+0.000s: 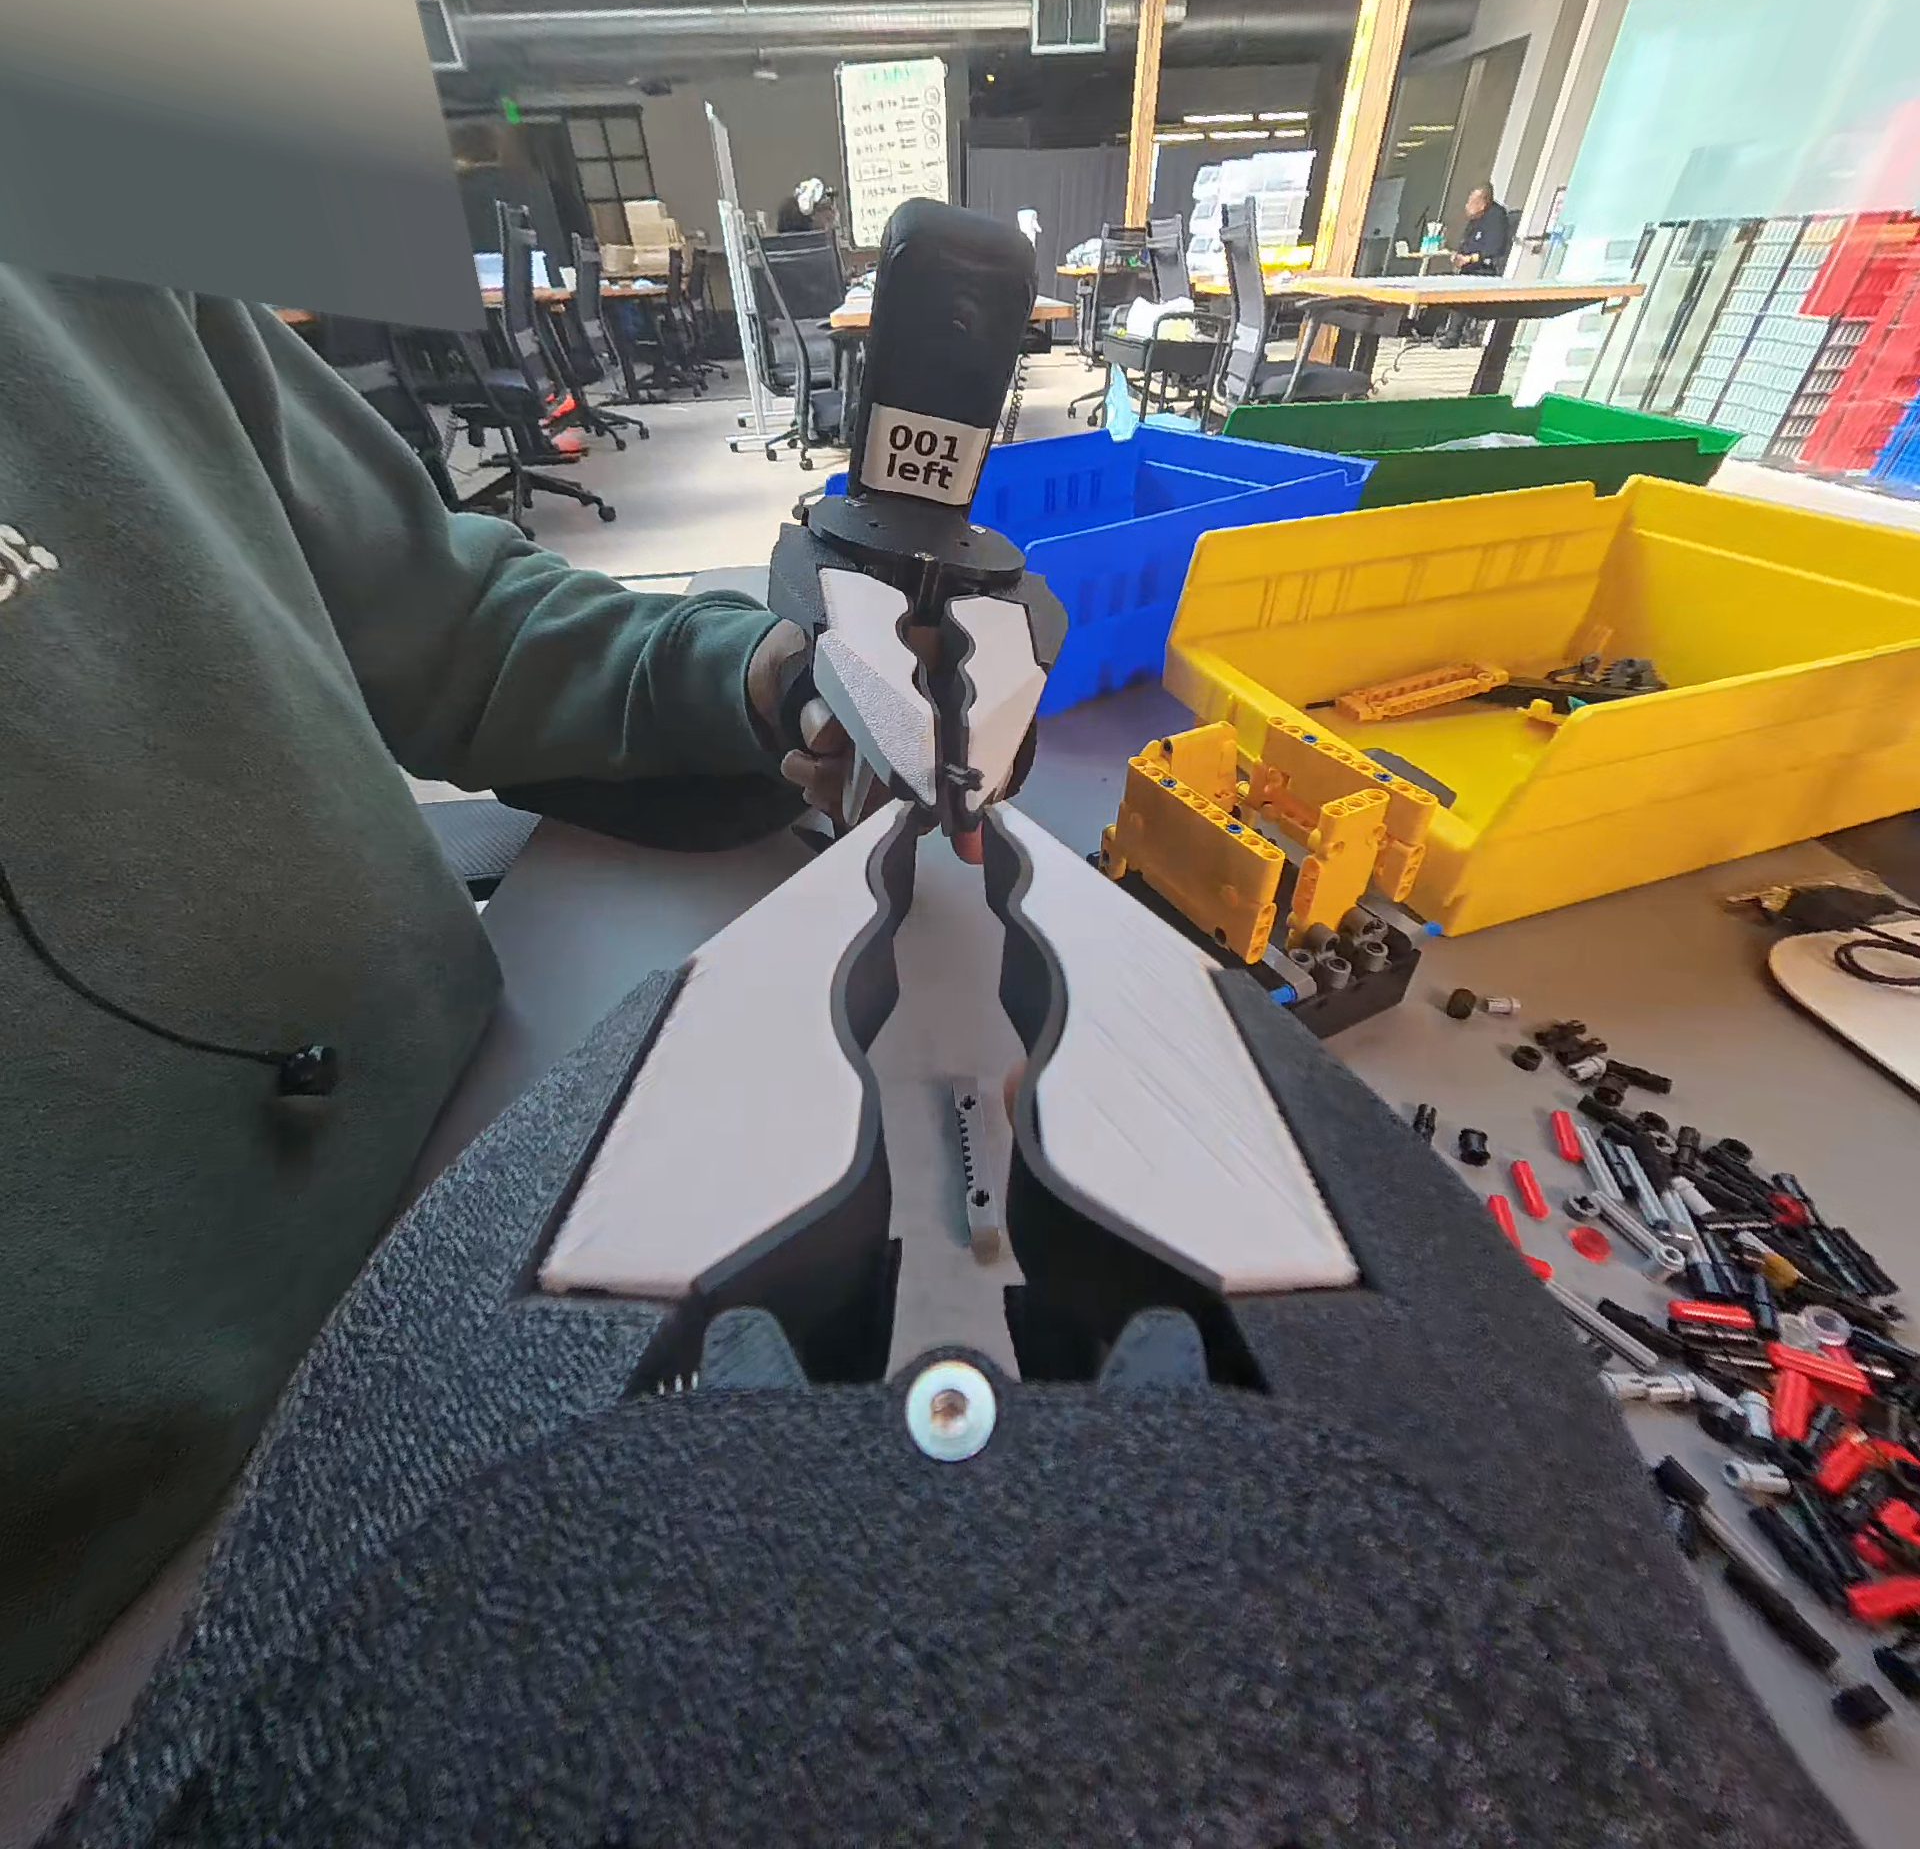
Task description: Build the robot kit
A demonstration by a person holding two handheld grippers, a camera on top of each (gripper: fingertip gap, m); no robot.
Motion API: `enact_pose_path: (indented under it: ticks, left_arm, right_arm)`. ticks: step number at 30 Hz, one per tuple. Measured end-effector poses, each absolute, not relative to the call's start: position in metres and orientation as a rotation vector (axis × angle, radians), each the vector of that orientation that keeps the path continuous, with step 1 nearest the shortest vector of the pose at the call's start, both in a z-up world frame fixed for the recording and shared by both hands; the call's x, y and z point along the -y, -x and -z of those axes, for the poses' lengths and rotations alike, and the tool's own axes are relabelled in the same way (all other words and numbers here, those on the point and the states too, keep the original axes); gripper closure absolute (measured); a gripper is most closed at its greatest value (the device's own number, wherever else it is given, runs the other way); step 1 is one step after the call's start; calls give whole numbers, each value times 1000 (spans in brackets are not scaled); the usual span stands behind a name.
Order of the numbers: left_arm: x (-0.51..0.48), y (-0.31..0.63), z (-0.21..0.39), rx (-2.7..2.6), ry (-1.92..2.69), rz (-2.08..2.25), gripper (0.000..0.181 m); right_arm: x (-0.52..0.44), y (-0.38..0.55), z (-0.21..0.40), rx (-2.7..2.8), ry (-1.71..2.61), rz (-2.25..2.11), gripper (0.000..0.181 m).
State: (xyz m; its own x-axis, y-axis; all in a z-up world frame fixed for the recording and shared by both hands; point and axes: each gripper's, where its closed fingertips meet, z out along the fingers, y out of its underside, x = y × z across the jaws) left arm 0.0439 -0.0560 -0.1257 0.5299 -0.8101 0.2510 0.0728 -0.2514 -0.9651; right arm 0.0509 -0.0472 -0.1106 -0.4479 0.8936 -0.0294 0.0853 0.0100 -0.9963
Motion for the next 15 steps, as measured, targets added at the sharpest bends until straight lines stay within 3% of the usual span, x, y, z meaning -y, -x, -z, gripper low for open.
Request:
enact_pose_path:
  ticks: [15]
  left_arm:
    - [65, -58, 133, -713, 1629, 1014, 179]
  right_arm:
    - [61, -51, 118, 1682, 996, -1526, 177]
